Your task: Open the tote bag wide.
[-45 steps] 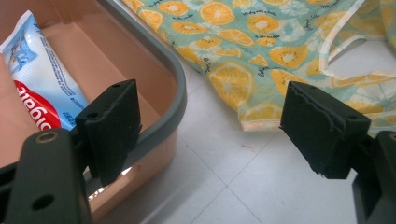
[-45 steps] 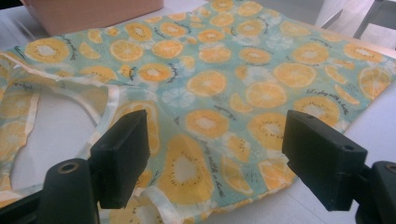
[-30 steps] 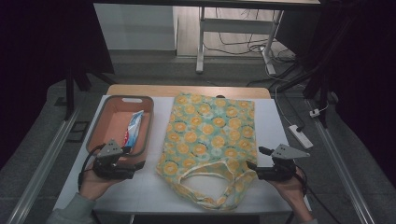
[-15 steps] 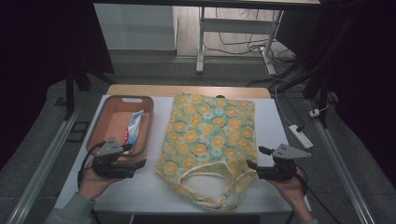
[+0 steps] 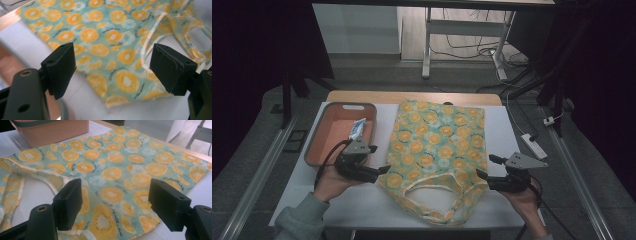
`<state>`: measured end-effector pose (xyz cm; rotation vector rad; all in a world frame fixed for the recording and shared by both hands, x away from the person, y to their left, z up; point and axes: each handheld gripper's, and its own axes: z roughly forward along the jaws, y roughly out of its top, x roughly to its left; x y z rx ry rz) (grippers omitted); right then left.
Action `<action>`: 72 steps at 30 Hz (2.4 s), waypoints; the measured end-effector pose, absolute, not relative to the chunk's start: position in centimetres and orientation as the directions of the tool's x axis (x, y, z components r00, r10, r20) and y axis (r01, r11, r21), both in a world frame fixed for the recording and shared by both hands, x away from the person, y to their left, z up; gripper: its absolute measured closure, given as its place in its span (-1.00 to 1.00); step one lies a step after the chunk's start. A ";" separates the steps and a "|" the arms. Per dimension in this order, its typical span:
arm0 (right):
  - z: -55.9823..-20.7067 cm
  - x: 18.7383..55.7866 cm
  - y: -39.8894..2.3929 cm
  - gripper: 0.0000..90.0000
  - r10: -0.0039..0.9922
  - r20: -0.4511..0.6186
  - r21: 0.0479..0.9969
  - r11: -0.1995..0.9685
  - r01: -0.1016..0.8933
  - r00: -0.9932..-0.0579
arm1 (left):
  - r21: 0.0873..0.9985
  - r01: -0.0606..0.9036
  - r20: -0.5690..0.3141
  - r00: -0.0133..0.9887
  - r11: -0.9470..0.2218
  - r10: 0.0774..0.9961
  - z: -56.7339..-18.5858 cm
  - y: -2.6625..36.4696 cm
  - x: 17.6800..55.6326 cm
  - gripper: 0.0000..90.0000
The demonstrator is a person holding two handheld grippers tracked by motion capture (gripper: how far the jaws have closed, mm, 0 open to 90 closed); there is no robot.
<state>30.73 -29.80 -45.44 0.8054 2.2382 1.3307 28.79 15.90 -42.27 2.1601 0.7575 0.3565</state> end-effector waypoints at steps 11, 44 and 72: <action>-45.9 30.8 -29.3 -0.38 0.653 -0.054 0.878 0.391 0.275 -0.755 | 0.756 0.370 -0.013 0.833 -0.540 0.552 -43.3 13.3 28.8 -0.52; -46.6 30.8 -28.6 -0.38 0.636 -0.055 0.866 0.415 0.281 -0.770 | 0.581 0.355 -0.079 0.920 -0.732 0.384 -48.8 9.2 26.5 0.41; -46.6 27.9 -22.3 -0.63 0.396 -0.095 0.728 0.654 0.207 -0.913 | 0.836 0.422 -0.192 0.824 -0.351 0.533 -43.1 15.6 27.6 0.96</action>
